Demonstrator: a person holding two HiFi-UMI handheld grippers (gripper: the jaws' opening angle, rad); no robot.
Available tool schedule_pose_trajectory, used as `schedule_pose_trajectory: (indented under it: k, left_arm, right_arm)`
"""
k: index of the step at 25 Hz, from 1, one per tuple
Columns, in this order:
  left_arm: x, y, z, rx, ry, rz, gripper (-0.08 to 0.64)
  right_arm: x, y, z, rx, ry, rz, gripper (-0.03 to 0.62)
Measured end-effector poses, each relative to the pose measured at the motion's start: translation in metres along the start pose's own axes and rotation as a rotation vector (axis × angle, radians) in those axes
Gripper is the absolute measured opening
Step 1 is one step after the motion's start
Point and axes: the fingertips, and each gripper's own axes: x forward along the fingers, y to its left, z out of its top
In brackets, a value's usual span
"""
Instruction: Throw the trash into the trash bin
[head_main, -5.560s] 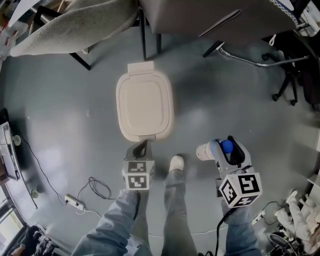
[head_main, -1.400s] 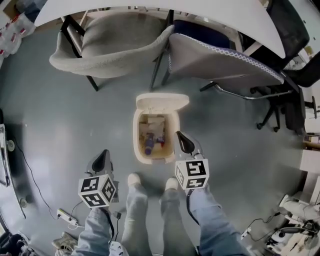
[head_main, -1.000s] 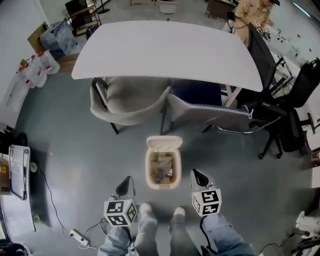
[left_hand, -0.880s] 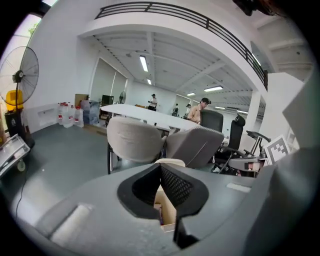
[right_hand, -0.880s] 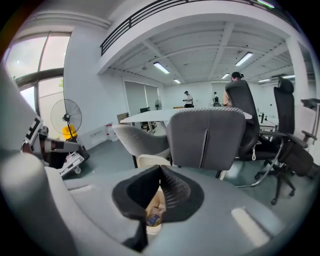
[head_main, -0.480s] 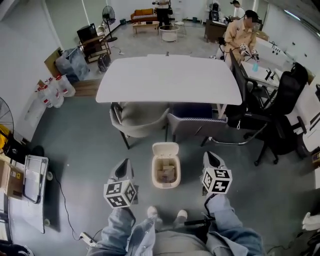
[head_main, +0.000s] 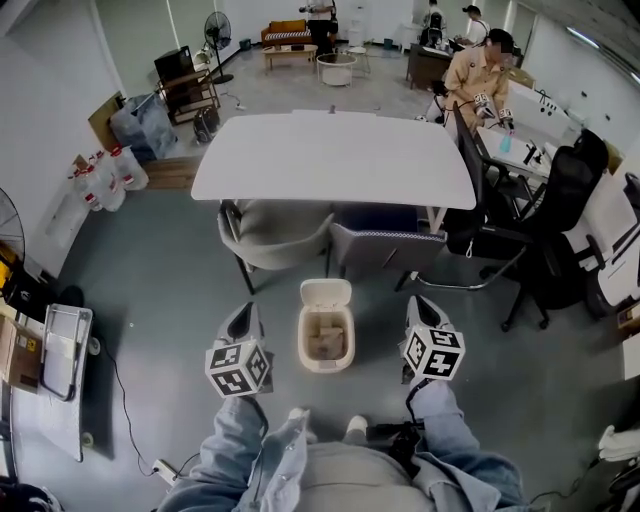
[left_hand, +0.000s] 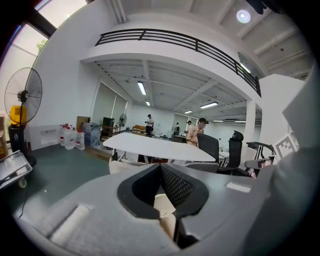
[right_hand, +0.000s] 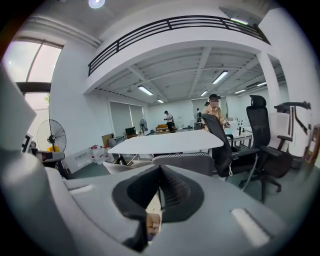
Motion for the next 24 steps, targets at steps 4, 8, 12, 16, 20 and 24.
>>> schedule_pose_trajectory:
  k: [4,8,12,16,20,24]
  left_arm:
    - [0.002,-0.003,0.003,0.002,-0.001,-0.005,0.010]
    - [0.004,-0.007,0.000,0.002,0.008,-0.014,0.011]
    - [0.005,-0.007,-0.001,-0.001,0.010,-0.013,0.009]
    - [0.006,-0.004,-0.001,-0.007,0.007,-0.007,0.011]
    - [0.006,-0.002,-0.001,-0.012,0.007,-0.002,0.011]
    - [0.006,-0.001,-0.001,-0.014,0.008,0.000,0.010]
  right_arm:
    - [-0.001,-0.008,-0.003,0.006,0.020,-0.022,0.003]
    - [-0.003,-0.012,-0.002,0.019,0.020,-0.034,0.003]
    - [-0.003,-0.009,0.000,0.013,0.019,-0.030,0.003]
    - [-0.003,-0.006,0.002,0.004,0.018,-0.025,0.003]
    - [-0.003,-0.005,0.001,0.002,0.023,-0.018,0.003]
    - [-0.005,-0.003,0.002,0.000,0.023,-0.017,0.003]
